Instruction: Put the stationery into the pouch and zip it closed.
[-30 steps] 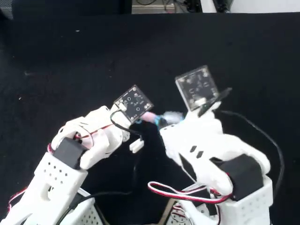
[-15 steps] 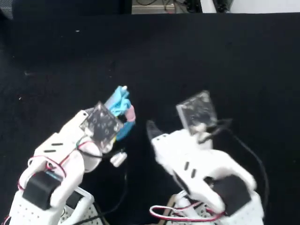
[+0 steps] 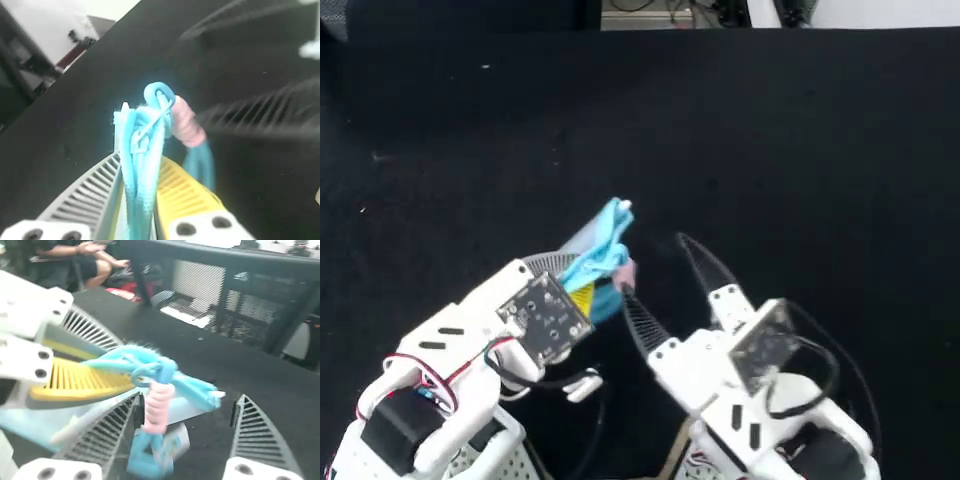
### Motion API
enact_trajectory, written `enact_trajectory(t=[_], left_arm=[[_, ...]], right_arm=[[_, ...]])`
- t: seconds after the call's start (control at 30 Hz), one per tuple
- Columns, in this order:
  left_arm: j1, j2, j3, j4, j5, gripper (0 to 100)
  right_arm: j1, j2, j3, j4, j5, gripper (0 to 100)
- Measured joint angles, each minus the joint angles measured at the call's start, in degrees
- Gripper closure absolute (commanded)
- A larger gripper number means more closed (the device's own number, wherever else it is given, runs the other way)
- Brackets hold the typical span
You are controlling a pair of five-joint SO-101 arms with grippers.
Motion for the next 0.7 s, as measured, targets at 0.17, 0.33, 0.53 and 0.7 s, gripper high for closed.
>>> enact_trajectory(t=[0.17, 0.33, 0.53, 0.7], left_arm=[[0.1, 0.0, 0.0, 0.2, 0.0, 97], [0.4, 0.0, 0.4, 0.4, 0.0, 97], [0.9, -0.4, 1.3, 0.4, -0.1, 97], [0.9, -0.4, 1.3, 0.4, -0.1, 97]], right_arm=[[-1.2, 0.1, 2.3, -3.7, -0.7, 71.7], [-1.4, 0.1, 2.3, -4.3, -0.8, 71.7], [-1.4, -0.1, 2.3, -4.3, -0.8, 71.7], [-1.4, -0.1, 2.0, -3.4, -0.8, 71.7]])
